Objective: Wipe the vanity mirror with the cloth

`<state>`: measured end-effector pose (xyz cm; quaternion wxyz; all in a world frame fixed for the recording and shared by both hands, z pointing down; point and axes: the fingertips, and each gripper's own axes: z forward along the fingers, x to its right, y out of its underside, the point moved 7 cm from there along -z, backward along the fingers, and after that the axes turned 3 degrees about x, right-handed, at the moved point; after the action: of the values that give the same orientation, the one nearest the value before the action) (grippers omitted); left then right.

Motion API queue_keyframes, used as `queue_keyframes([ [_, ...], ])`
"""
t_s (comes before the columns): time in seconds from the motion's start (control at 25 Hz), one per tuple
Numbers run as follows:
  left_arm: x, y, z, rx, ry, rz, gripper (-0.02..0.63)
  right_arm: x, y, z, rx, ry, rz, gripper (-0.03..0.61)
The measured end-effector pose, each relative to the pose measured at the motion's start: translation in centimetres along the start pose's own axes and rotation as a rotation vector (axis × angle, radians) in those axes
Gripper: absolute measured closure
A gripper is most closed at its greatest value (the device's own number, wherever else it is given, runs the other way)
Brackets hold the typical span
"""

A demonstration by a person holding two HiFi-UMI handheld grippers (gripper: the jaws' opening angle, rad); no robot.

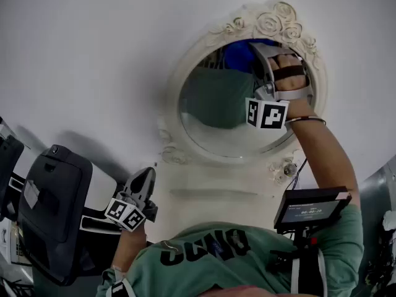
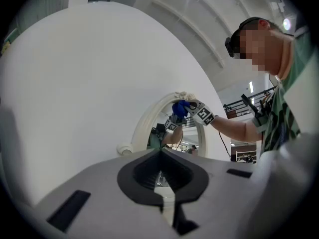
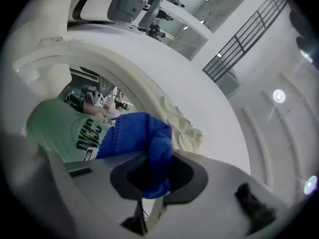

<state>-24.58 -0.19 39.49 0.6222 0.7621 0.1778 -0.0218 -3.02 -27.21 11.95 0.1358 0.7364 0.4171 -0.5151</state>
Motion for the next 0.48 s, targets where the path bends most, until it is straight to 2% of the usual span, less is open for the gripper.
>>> queue_keyframes([
  [0.32,-0.6,0.1,0.4,-0.007,-0.001,-0.008,0.604,-0.8,-0.1,0.3,-0.022,0.031,0.017,0.528],
  [0.48,-0.3,1.6,1.3,-0.058,0.01,-0.029,0.604,-4.6,-0.9,-1.3,0.003,0.008,0.031,0.529],
])
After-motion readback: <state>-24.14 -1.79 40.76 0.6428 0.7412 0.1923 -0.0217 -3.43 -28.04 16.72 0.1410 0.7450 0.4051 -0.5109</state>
